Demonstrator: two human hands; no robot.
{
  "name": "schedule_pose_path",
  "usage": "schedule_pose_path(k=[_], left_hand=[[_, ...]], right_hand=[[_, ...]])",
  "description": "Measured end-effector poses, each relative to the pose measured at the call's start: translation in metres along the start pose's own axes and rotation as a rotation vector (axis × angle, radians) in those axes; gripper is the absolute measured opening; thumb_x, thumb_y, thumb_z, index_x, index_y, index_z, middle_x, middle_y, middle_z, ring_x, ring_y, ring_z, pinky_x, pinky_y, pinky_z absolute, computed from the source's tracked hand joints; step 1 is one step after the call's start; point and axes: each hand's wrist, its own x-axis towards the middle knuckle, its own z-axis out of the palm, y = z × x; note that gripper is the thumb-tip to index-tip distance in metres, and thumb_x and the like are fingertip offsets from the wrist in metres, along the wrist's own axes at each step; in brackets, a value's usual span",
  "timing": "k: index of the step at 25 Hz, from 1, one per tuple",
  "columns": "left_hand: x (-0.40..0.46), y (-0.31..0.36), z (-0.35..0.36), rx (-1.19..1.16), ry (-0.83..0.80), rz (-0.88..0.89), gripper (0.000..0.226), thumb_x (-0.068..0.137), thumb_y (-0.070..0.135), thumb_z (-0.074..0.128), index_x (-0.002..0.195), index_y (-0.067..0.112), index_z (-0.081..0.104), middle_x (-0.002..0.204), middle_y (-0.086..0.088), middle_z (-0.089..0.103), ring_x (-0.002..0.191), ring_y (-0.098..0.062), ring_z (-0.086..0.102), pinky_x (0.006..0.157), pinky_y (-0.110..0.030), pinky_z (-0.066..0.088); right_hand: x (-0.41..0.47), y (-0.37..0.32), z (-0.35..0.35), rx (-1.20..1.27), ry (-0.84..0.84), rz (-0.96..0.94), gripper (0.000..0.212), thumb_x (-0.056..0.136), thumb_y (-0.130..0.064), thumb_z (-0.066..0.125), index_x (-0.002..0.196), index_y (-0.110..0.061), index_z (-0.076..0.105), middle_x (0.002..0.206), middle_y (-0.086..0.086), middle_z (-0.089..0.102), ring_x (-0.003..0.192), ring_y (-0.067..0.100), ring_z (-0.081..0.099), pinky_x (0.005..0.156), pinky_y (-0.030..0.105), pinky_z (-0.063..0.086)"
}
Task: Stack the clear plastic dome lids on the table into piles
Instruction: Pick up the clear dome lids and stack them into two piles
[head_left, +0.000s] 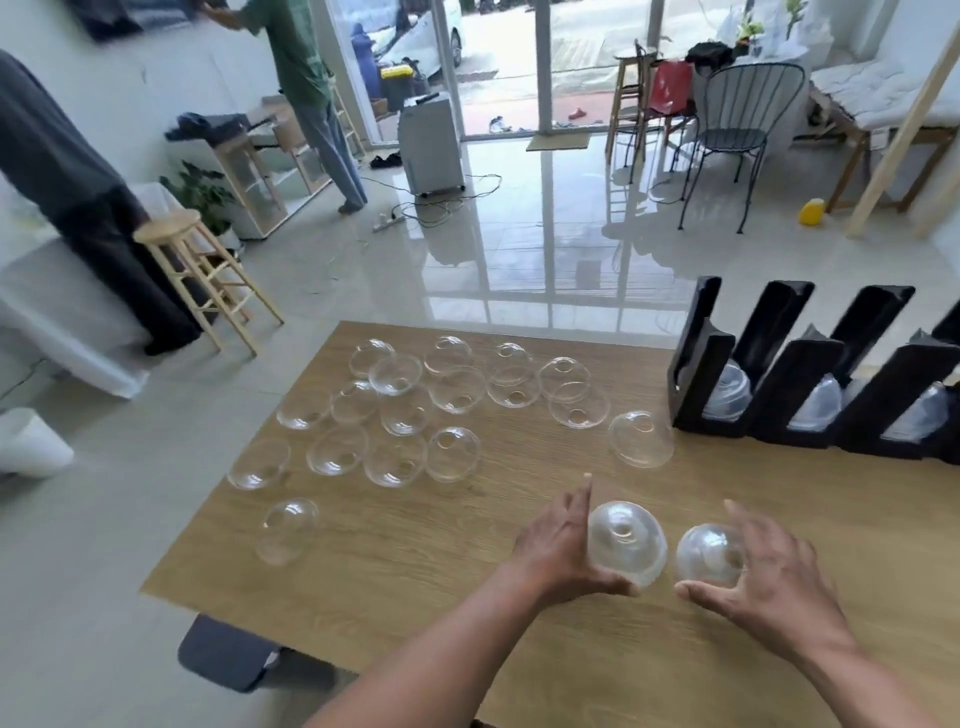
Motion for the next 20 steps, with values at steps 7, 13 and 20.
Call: schedule_pose_path(k=[7, 13, 20], left_hand=[[-0.085, -0.15, -0.035, -0.158, 0.424, -0.228, 0.027, 0.086, 0.043, 0.064, 0.11, 0.03, 0.069, 0.096, 0.013, 0.07, 0.086, -0.006, 0.064, 0.078, -0.028, 0.053], [-0.146, -0.253, -0.056, -0.163, 0.831, -0.496, 0.014, 0.085, 0.029, 0.069, 0.098, 0.033, 0.065, 0.09, 0.02, 0.059, 0.084, -0.008, 0.056, 0.066, -0.021, 0.04], [-0.141, -0.329, -0.093, -0.154, 0.778, -0.634, 0.086, 0.076, 0.06, 0.074, 0.144, 0.015, 0.047, 0.138, -0.004, 0.054, 0.127, -0.025, 0.047, 0.106, -0.04, 0.043]], right_hand=[[0.008, -0.119, -0.003, 0.186, 0.159, -0.395, 0.062, 0.075, -0.048, 0.079, 0.129, -0.02, 0.062, 0.133, 0.004, 0.06, 0.123, 0.026, 0.049, 0.099, 0.048, 0.046], [0.031, -0.245, 0.064, 0.128, -0.07, -0.648, 0.051, 0.081, -0.036, 0.08, 0.127, -0.021, 0.064, 0.133, -0.004, 0.059, 0.124, 0.021, 0.051, 0.098, 0.031, 0.042], [0.076, -0.32, 0.102, 0.008, -0.038, -0.557, 0.065, 0.082, -0.024, 0.076, 0.14, -0.011, 0.05, 0.147, 0.006, 0.05, 0.128, 0.031, 0.043, 0.107, 0.042, 0.039]])
